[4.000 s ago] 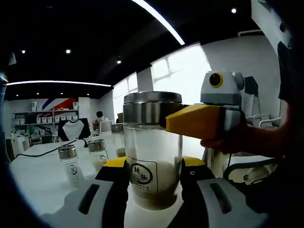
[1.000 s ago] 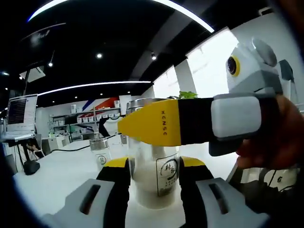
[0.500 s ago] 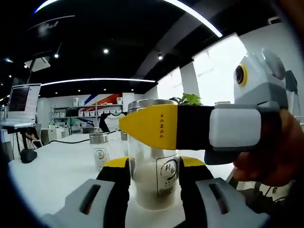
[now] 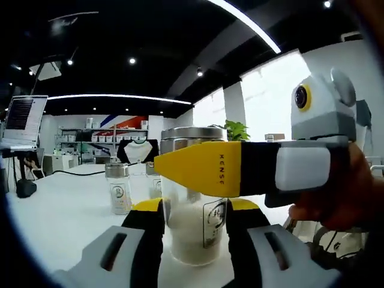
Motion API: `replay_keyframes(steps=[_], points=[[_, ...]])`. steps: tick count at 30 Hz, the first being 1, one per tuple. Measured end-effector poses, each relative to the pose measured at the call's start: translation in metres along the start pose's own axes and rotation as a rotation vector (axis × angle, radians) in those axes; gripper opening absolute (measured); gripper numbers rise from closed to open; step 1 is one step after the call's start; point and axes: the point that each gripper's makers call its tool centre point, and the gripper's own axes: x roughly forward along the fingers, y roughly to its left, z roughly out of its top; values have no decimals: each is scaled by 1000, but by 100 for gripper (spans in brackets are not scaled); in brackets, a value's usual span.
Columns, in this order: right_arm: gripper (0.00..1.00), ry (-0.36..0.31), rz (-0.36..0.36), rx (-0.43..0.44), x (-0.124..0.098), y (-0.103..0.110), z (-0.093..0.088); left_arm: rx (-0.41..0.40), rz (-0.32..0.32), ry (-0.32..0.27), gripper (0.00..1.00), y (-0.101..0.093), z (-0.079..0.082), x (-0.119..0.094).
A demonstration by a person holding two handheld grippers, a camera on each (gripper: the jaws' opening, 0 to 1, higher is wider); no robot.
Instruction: Rotate the seasoning bottle until the label or dispensing opening points toward the visible target arrow and the bottle remains upright within the marked orientation range
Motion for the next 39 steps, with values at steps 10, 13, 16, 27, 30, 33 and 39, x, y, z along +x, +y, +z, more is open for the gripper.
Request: replay_keyframes(steps=[10,13,16,27,30,33,39], points=[[37,-7,-9,21,-2,-25,6,24,-64,5,50,4,7,0],[37,-6,-21,23,-4,-31,7,35,-72,20,57,10,6,0],[37,0,-35,6,-7,-40,8,60,-74,71,59,15,-2,0],[37,-1,-116,1,-22,-84,16,59,-72,62,81,30,3,-4],[37,-6,-139,2,-27,-95,20,42,-53,56,84,34,4,-4],[37,-8,-163,-2,-32,-106,22,41,-47,61,87,36,3,-4],[37,-6,-220,2,-40,-129,21,28,-34,92,94,42,-4,-3]])
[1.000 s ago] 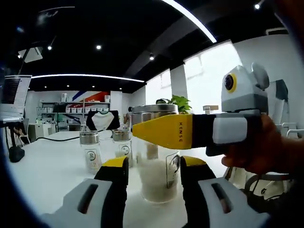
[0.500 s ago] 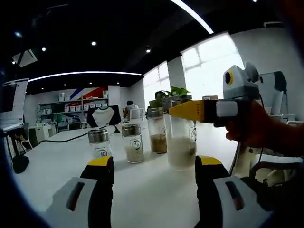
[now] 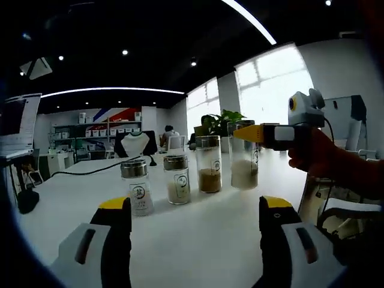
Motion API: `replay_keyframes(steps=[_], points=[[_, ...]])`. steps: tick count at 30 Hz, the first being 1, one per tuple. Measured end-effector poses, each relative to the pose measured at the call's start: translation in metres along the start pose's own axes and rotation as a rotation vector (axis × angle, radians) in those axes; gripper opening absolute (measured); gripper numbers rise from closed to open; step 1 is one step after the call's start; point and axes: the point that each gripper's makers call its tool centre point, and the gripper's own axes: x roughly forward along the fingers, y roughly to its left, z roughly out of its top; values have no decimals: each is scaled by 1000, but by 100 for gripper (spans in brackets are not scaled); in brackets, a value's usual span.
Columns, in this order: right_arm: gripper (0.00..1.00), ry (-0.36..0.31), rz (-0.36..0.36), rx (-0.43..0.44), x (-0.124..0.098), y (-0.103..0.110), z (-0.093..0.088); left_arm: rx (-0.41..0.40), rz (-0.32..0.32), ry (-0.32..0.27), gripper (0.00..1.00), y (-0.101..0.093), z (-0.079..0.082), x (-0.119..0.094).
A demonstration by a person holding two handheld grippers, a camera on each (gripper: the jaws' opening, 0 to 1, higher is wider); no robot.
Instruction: Rotate the seasoning bottle until the label or dispensing opening points toward the visible target arrow and the bottle remains upright within the marked orientation range
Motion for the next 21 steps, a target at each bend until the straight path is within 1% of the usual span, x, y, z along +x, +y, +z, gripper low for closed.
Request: replay_keyframes(steps=[2,3,5,10,14,19,21], points=[[37,-2,-13,0,-1,-7,0,-6,2,3,96,1,-1,0],[37,0,-28,-1,-1,-15,1,-6,3,5,96,1,-1,0],[37,0,-43,-4,-2,-23,2,3,12,13,97,3,-1,-1],[37,9,-68,-13,0,-43,1,9,31,-1,100,8,2,-3],[37,17,-84,-19,2,-56,0,2,27,-7,100,9,4,-4],[37,28,-100,-23,5,-70,-3,7,28,7,100,9,1,-3],[37,35,-86,-25,8,-73,-6,6,29,14,100,10,-1,-3]])
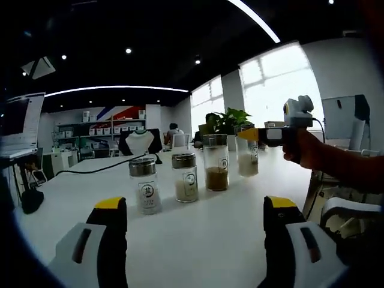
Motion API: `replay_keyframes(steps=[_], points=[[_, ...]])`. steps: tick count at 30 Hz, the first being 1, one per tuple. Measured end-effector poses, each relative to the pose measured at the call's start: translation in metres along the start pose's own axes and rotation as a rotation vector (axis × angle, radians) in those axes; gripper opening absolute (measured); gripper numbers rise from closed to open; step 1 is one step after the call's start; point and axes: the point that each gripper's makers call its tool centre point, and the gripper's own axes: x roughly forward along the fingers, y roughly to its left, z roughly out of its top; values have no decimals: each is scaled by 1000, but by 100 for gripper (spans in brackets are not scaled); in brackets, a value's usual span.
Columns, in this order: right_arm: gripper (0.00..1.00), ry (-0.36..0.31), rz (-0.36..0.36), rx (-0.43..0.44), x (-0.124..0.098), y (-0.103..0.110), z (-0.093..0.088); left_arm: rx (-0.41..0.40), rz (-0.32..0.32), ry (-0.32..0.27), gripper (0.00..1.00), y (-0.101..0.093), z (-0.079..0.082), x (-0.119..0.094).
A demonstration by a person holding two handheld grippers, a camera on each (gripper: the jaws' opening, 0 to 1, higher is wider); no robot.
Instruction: Rotate the seasoning bottle until the label or dispensing opening points toward the visible target arrow and the bottle remains upright within the marked orientation range
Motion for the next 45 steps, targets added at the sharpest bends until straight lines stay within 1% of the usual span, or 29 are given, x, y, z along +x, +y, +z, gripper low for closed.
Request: replay_keyframes(steps=[1,3,7,9,12,15,19,23,26,28,36,40,45], points=[[37,2,16,26,1,-1,-3,-1,2,4,100,1,-1,0],[37,-6,14,44,1,-3,-4,-3,3,6,99,1,-2,0],[37,13,-9,3,4,-10,-9,-2,12,-15,97,4,2,-2],[37,15,0,-14,5,-11,-10,1,13,-18,97,4,3,-2],[37,19,1,-11,9,-14,-11,2,14,-21,97,5,4,-2],[38,27,-2,-32,11,-16,-12,-1,12,-16,96,4,3,-2],[38,40,4,-34,13,-19,-17,-4,10,-14,96,4,2,-1],[38,23,6,8,15,-26,-18,-4,8,-9,95,3,1,-1],[38,20,7,47,12,-32,-20,-4,5,-5,95,2,0,-1],[38,13,3,35,12,-32,-19,-3,5,-8,95,2,1,-1],[38,17,-5,36,8,-31,-18,-4,6,-11,95,3,1,-2],[38,14,16,33,9,-25,-17,-3,-1,-8,95,-1,1,-1],[38,10,15,33,8,-26,-18,1,-6,-4,95,-3,0,0]])
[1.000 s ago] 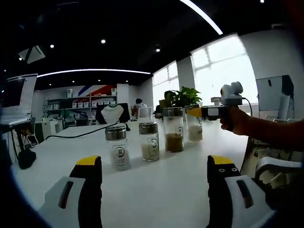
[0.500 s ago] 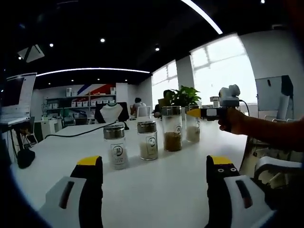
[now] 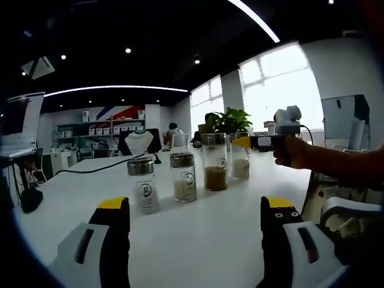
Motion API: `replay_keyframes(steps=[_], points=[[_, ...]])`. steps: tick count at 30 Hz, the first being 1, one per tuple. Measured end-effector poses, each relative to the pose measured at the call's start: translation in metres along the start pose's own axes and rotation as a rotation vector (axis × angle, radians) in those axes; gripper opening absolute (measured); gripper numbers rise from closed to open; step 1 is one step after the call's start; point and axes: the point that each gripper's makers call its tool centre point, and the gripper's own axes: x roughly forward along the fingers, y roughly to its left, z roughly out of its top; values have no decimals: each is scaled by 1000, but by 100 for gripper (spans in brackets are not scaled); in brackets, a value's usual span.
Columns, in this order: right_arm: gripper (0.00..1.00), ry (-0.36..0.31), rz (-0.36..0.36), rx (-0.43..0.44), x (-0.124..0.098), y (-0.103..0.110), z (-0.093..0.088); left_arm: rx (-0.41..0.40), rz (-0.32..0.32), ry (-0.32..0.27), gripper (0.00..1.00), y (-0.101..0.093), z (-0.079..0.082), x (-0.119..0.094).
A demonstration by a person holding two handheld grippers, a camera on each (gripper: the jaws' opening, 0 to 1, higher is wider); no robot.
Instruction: Rotate the seasoning bottle until the label or dispensing opening points toward the visible target arrow and the bottle remains upright within the marked orientation range
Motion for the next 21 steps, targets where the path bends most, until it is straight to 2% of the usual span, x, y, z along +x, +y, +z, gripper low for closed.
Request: replay_keyframes(steps=[21], points=[[38,-15,13,1,1,-3,-1,-3,6,7,94,2,-2,-1]])
